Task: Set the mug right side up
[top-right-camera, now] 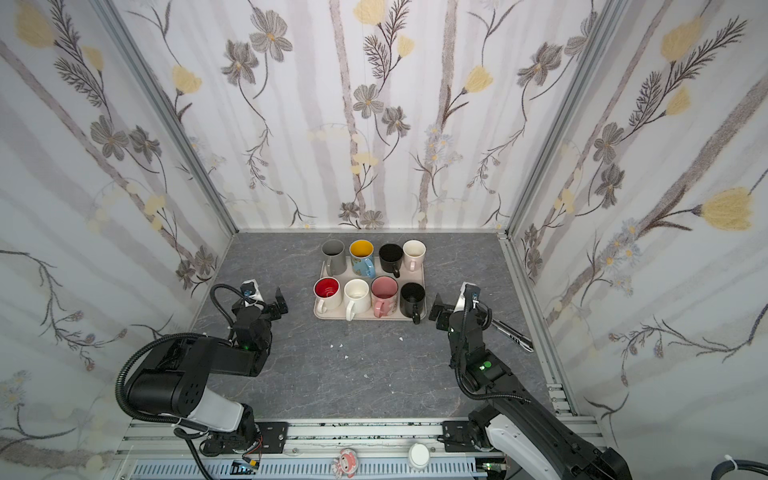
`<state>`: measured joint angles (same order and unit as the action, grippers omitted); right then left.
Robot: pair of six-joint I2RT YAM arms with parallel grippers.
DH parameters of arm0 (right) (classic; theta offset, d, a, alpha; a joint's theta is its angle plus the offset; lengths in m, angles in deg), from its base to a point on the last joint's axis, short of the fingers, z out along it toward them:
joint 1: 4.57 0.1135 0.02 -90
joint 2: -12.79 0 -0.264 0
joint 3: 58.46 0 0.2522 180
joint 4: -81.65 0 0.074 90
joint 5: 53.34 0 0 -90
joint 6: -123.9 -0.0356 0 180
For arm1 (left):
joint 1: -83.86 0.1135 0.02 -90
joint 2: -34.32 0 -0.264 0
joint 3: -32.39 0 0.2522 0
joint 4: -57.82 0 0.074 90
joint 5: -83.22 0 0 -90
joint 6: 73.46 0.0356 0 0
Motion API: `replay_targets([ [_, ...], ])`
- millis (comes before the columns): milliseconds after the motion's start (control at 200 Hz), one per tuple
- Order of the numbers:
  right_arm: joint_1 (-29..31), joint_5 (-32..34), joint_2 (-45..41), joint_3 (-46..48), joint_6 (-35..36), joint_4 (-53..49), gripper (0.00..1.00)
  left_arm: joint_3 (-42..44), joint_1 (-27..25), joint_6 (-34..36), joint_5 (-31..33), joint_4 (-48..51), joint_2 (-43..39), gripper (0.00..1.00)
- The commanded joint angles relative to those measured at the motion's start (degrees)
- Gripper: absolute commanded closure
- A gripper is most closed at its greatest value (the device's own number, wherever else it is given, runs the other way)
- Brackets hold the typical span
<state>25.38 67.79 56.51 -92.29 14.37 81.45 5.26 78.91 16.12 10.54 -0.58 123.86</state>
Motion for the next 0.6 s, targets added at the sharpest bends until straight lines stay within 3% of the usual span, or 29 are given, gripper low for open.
replay_targets([
  [0,-0.3,-0.6,-1.3,3.2,3.1,12.3,0.0,1.0,0.8,-2.0,-3.9,-5.9,1.1,0.0],
  [90,-1.3,1.9,-1.3,4.6,5.1,15.5,0.0,0.2,1.3,-4.1,0.1,-5.4,1.2,0.0],
  [355,-10.2,4.4,4.8,7.7,13.5,27.9,0.0,0.4,1.4,-4.0,0.3,-6.6,1.6,0.0],
  [595,-18.7,-2.6,23.1,11.3,18.4,46.5,0.01,0.5,1.4,-4.0,0.4,-6.8,1.6,0.0],
])
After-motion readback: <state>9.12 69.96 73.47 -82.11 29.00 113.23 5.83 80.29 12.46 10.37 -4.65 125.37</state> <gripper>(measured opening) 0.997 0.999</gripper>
